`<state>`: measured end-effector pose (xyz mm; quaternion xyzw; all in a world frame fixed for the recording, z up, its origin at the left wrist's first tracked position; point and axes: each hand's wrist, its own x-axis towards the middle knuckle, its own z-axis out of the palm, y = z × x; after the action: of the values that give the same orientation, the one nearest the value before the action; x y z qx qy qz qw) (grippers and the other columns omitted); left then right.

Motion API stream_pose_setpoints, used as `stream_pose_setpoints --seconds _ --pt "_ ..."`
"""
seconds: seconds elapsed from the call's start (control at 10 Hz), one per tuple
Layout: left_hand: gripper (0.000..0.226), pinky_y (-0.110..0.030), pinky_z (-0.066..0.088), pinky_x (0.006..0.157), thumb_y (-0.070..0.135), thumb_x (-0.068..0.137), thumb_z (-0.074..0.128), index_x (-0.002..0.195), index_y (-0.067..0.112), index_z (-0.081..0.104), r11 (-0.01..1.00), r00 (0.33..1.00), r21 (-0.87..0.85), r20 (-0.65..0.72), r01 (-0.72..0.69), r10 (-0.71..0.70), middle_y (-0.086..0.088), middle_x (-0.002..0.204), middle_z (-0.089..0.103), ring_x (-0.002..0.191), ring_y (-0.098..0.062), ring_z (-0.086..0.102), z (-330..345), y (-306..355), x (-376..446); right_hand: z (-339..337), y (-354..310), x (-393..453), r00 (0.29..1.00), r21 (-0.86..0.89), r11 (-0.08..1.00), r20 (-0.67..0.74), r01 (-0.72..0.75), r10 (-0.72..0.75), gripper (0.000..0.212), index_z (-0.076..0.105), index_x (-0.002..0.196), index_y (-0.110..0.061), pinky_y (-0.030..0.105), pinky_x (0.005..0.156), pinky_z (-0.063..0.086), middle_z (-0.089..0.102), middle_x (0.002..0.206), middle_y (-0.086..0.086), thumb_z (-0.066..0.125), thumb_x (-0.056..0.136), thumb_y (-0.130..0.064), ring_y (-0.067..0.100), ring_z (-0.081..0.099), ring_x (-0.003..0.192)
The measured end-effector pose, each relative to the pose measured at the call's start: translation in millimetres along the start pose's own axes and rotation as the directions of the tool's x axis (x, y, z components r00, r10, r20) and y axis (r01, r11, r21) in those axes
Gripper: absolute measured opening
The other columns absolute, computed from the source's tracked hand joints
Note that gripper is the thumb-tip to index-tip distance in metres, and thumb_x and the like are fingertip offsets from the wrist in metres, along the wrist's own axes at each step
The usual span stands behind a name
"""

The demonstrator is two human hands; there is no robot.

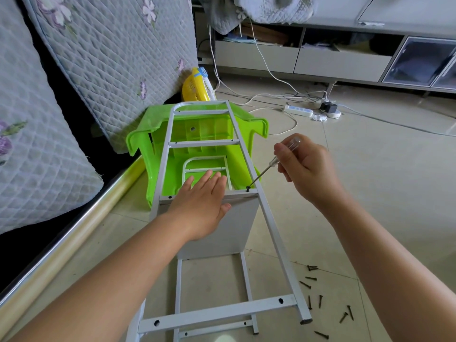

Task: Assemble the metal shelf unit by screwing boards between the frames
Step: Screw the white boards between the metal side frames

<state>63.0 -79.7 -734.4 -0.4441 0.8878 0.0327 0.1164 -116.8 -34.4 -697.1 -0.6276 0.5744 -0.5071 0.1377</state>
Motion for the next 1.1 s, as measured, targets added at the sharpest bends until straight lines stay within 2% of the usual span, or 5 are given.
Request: stream_pose_setpoints --seconds 0.2,0.5,0.6,1.0,1.1 --pt "0.060 -0.038 -0.005 0.116 0.038 0.101 0.015 0.147 0.011 -0.012 1.000 1.000 0.002 0.008 0.002 -0.002 -0.002 0.156 -0.013 0.143 -0.017 -0.016 0.0 0.3 -0.4 -4.3 -2.8 2.8 0.998 -0.031 0.999 0.036 -0.041 0.042 0.033 0.044 0.064 -0.026 0.012 0.046 0.034 0.050 0.053 -0.007 0.051 0.093 -0.012 0.003 0.047 0.042" --pt "0.061 -0.037 -0.007 0.115 0.038 0.101 0.016 0.147 0.011 -0.013 1.000 1.000 -0.018 0.007 0.012 -0.012 -0.001 0.156 -0.015 0.143 -0.016 -0.017 0.5 0.7 0.5 0.1 -21.8 9.7 0.998 -0.217 0.975 0.063 0.042 -0.029 0.027 0.059 0.074 0.000 0.032 0.053 0.040 0.062 0.065 0.022 0.057 0.089 -0.022 0.027 0.052 0.054" --pt "0.061 -0.037 -0.007 0.115 0.038 0.101 0.015 0.147 0.011 -0.013 1.000 1.000 -0.011 0.004 0.011 -0.011 -0.002 0.156 -0.015 0.143 -0.016 -0.017 1.4 0.3 0.5 -0.3 -25.4 9.9 0.992 -0.257 0.962 0.105 0.093 -0.068 0.028 0.060 0.077 0.002 0.030 0.051 0.040 0.063 0.066 0.024 0.057 0.090 -0.022 0.033 0.054 0.056" --pt "0.061 -0.038 -0.008 0.115 0.038 0.101 0.015 0.147 0.010 -0.012 1.000 1.000 -0.006 -0.013 -0.008 0.007 -0.003 0.156 -0.013 0.143 -0.017 -0.015 3.2 -0.1 0.2 -2.2 -45.6 30.2 0.967 -0.479 0.877 0.243 0.050 0.078 0.028 0.052 0.067 -0.006 0.025 0.054 0.036 0.065 0.078 0.024 0.055 0.088 -0.024 0.024 0.047 0.064" --pt "0.060 -0.038 -0.008 0.115 0.038 0.101 0.015 0.147 0.010 -0.012 1.000 1.000 0.009 -0.014 -0.008 0.008 -0.004 0.156 -0.012 0.143 -0.017 -0.014 3.3 -0.2 -0.3 1.5 -52.6 43.1 0.950 -0.530 0.848 0.278 0.027 0.144 0.017 0.055 0.073 -0.005 0.030 0.061 0.048 0.066 0.083 0.024 0.054 0.085 -0.019 0.022 0.048 0.061"
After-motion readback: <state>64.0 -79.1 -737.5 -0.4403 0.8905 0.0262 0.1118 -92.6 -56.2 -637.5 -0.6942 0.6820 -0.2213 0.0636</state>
